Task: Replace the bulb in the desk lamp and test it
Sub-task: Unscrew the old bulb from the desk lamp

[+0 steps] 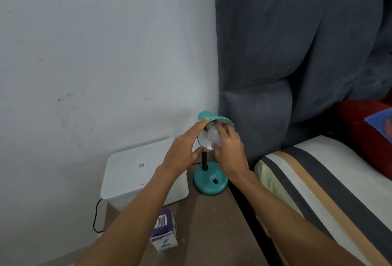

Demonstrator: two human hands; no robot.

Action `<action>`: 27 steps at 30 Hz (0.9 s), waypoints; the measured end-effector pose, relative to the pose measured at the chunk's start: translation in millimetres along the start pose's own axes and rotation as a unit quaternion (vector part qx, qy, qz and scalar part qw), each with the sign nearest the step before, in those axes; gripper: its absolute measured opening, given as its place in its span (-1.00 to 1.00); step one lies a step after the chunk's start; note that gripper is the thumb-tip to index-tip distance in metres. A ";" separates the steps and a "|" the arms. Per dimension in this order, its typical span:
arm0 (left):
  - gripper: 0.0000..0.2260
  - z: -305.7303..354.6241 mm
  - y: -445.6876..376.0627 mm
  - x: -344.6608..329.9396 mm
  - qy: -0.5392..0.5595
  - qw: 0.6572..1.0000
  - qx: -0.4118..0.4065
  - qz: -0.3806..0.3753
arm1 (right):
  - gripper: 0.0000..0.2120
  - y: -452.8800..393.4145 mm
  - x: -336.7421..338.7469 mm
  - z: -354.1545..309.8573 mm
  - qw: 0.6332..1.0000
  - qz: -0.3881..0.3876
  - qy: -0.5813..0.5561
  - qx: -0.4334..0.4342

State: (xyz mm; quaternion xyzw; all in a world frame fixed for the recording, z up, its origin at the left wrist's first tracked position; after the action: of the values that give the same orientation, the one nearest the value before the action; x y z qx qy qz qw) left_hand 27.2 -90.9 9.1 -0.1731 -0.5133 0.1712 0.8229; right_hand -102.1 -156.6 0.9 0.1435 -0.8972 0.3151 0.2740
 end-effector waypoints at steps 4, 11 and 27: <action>-0.19 2.9 -1.4 0.1 -0.006 1.000 -0.005 0.000 | -0.33 -0.4 -1.4 13.1 0.991 0.019 -0.101 -0.084; -0.19 2.9 -1.0 0.3 -0.008 1.000 -0.001 -0.002 | -0.32 1.3 1.2 0.4 1.000 0.004 -0.014 -0.006; -0.20 5.8 -2.0 -0.4 -0.013 1.000 -0.004 -0.001 | -0.28 -1.3 2.7 2.9 0.998 -0.005 -0.063 -0.025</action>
State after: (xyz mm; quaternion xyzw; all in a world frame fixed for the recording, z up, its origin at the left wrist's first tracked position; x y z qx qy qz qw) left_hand 22.0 -92.3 12.0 -0.1734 -0.5250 0.1708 0.8156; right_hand -105.0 -159.8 1.2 0.1609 -0.9195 0.2813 0.2224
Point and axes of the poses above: each hand's wrist, its own y-axis away from the middle knuckle, its own x-axis out of the back of the hand, z = x × y, the point moved 7 cm from there along -y, towards the middle knuckle, and after that the axes turned 6 degrees about -y, right-handed, at the moved point
